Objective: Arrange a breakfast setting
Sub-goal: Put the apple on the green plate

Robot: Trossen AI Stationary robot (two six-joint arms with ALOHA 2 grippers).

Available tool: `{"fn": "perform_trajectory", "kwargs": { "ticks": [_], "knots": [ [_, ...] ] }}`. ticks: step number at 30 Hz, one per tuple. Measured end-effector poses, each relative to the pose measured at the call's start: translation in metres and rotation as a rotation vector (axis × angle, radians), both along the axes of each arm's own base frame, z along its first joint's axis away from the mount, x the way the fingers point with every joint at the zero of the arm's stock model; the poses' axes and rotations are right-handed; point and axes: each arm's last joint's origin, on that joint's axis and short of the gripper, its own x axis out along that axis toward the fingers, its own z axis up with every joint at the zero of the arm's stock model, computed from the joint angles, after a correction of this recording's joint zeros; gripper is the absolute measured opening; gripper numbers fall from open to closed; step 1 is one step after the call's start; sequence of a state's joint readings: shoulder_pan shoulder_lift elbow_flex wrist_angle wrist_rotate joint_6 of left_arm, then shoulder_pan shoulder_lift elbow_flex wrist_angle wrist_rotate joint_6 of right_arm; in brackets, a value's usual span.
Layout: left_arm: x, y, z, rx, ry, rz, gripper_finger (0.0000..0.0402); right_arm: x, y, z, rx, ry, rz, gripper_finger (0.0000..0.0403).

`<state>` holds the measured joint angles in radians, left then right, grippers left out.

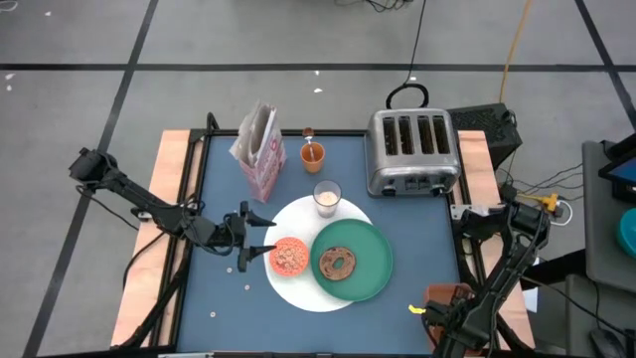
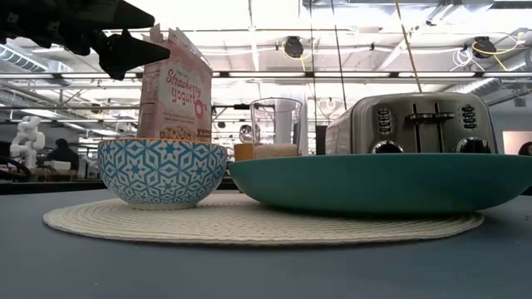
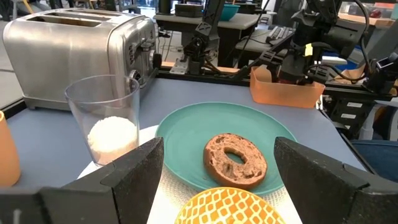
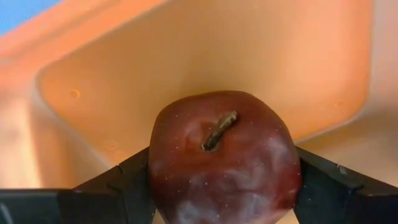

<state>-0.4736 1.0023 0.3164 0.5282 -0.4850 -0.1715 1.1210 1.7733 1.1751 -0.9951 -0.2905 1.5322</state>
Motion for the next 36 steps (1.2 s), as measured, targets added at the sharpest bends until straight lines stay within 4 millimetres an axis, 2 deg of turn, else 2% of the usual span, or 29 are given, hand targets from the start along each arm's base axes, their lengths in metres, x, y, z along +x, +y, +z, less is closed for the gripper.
{"fn": "perform_trajectory", "kwargs": {
  "ticks": [7, 17, 27, 36],
  "knots": [
    [0.000, 0.000, 0.000, 0.000, 0.000, 0.000, 0.0308, 0.000, -0.001, 0.005, 0.017, -0.005, -0.001, 0.0275],
    [0.000, 0.000, 0.000, -0.001, 0.000, 0.000, 0.0308, -0.005, -0.012, 0.037, 0.085, -0.047, -0.064, 0.0277],
    [0.000, 0.000, 0.000, -0.003, 0.000, 0.000, 0.0308, -0.007, -0.033, 0.075, 0.170, -0.146, -0.154, 0.0278],
    [0.000, 0.000, 0.000, -0.003, 0.000, 0.001, 0.0308, 0.006, -0.058, 0.100, 0.220, -0.317, -0.192, 0.0278]
  ]
}}
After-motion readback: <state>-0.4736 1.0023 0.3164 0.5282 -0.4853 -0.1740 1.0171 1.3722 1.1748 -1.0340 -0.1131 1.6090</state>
